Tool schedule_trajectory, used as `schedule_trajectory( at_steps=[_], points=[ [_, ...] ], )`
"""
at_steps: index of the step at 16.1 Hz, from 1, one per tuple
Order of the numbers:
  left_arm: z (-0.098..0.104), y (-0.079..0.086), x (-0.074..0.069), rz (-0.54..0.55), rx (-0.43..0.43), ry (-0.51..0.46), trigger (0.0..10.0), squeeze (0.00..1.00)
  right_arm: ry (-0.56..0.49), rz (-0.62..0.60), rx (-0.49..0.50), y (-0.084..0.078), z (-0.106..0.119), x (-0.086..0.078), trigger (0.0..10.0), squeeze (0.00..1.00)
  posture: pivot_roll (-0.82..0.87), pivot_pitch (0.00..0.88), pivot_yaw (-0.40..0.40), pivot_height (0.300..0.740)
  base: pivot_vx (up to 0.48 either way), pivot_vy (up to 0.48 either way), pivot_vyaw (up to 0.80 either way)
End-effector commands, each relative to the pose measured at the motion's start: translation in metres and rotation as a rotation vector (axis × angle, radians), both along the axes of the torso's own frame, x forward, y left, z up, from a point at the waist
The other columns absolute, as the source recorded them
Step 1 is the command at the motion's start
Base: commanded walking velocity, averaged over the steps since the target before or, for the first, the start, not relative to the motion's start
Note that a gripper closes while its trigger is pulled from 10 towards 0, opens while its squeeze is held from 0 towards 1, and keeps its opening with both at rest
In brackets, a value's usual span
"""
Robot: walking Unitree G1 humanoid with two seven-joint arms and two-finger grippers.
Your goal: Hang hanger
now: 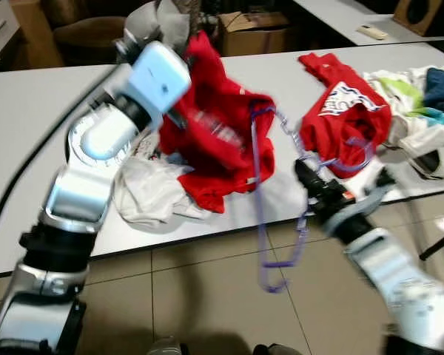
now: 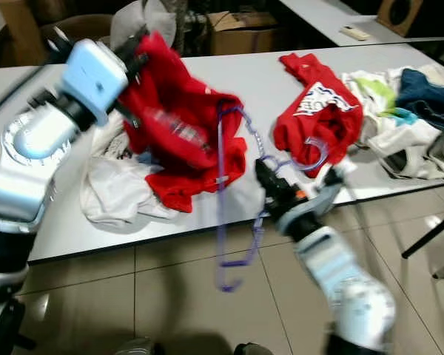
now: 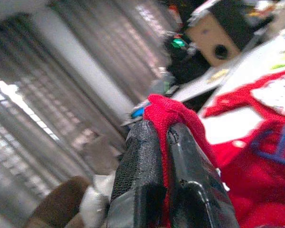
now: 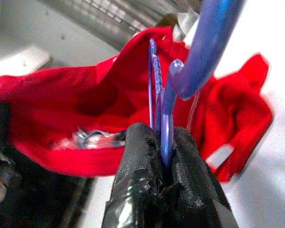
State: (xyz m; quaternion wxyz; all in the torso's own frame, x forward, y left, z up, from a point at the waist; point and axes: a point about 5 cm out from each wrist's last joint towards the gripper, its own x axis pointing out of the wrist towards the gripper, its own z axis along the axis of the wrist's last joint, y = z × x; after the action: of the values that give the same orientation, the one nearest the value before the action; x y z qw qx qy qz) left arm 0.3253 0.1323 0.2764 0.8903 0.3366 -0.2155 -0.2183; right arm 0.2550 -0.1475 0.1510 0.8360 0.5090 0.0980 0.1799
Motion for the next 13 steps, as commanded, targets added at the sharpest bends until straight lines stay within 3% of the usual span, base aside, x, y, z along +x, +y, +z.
schedule_trajectory(
  at_steps=[1,5,8,11,12,13],
  points=[
    [0.003,-0.005,-0.006,-0.047,0.028,-0.021,0.0,0.0,0.031,-0.038,0.087,-0.002,0.001,0.006,10.0,0.0,0.0,0.008,0.003,0.74,0.0,0.0,0.0],
    [-0.006,-0.012,-0.011,-0.094,0.054,0.005,0.0,0.0,0.143,-0.051,0.181,0.002,-0.007,0.02,10.0,0.0,0.01,0.016,0.008,0.74,0.0,0.0,0.0],
    [-0.025,-0.015,-0.015,-0.127,0.162,0.045,0.0,0.0,0.184,-0.069,0.24,0.008,-0.005,0.036,10.0,0.0,0.02,0.032,0.016,0.74,0.0,0.0,0.0],
    [-0.027,-0.026,-0.017,-0.161,0.144,0.037,0.0,0.0,0.251,0.101,0.13,0.043,-0.009,0.04,10.0,0.0,0.03,0.049,0.016,0.74,0.0,0.0,0.0],
    [-0.022,-0.026,-0.014,-0.132,0.122,0.012,0.0,0.0,0.225,0.169,0.025,0.049,-0.009,0.035,10.0,0.0,0.03,0.053,0.014,0.74,0.0,0.0,0.0],
    [-0.018,-0.024,-0.011,-0.106,0.111,-0.006,0.0,0.0,0.217,0.194,-0.019,0.05,-0.011,0.031,10.0,0.0,0.03,0.056,0.013,0.74,0.0,0.0,0.0]
  ],
)
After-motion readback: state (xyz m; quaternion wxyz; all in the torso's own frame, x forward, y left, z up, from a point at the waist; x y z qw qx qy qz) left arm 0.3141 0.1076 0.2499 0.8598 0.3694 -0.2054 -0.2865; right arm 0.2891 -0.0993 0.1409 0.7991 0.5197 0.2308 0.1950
